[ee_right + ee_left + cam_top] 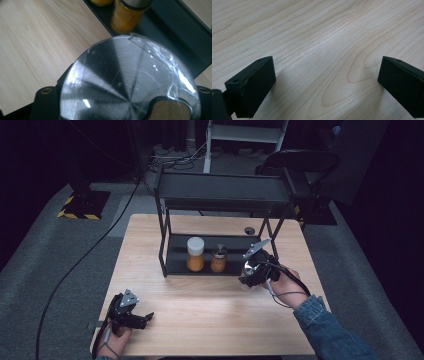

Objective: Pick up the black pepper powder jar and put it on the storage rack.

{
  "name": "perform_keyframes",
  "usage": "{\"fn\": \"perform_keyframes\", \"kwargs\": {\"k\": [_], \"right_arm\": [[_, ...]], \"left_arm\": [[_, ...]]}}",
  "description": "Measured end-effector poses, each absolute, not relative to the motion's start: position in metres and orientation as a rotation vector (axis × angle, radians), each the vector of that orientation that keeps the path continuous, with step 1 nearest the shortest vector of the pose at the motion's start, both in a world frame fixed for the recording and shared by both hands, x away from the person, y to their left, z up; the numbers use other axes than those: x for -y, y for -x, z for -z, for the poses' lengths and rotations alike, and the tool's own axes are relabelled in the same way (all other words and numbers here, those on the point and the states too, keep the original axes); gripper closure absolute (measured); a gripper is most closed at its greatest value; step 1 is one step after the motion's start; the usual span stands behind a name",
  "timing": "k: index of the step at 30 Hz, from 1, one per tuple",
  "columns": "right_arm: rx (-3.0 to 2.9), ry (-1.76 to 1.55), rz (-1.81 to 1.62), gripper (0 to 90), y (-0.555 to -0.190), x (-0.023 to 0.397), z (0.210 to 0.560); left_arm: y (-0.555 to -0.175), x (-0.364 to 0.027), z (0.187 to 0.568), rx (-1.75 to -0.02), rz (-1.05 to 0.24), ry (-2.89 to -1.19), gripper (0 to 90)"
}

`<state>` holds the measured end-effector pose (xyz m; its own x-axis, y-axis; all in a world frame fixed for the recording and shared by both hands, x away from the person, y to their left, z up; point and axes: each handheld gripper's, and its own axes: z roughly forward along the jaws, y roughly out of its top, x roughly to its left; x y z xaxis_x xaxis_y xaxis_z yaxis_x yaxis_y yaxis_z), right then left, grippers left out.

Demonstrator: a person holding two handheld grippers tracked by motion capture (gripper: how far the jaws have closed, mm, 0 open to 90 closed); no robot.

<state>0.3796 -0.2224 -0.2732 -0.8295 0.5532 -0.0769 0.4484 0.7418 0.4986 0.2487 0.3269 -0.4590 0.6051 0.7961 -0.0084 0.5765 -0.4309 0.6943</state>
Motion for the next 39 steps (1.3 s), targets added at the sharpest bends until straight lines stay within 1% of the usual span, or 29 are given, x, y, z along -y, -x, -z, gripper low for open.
{"fn": "perform_keyframes", "kwargs": {"k": [22,39], "right_arm": [[-2.692,-0.829,-0.702,30.7,-0.418,0.217,0.256],[-2.678,-0.874,-0.674,30.7,-0.449,0.216,0.266]], "left_arm": [[-0.248,-0.326,0.459,-1.086,-0.427,-2.163,1.6],[-0.249,-0.325,0.459,-1.089,-0.429,-2.162,1.6]]}}
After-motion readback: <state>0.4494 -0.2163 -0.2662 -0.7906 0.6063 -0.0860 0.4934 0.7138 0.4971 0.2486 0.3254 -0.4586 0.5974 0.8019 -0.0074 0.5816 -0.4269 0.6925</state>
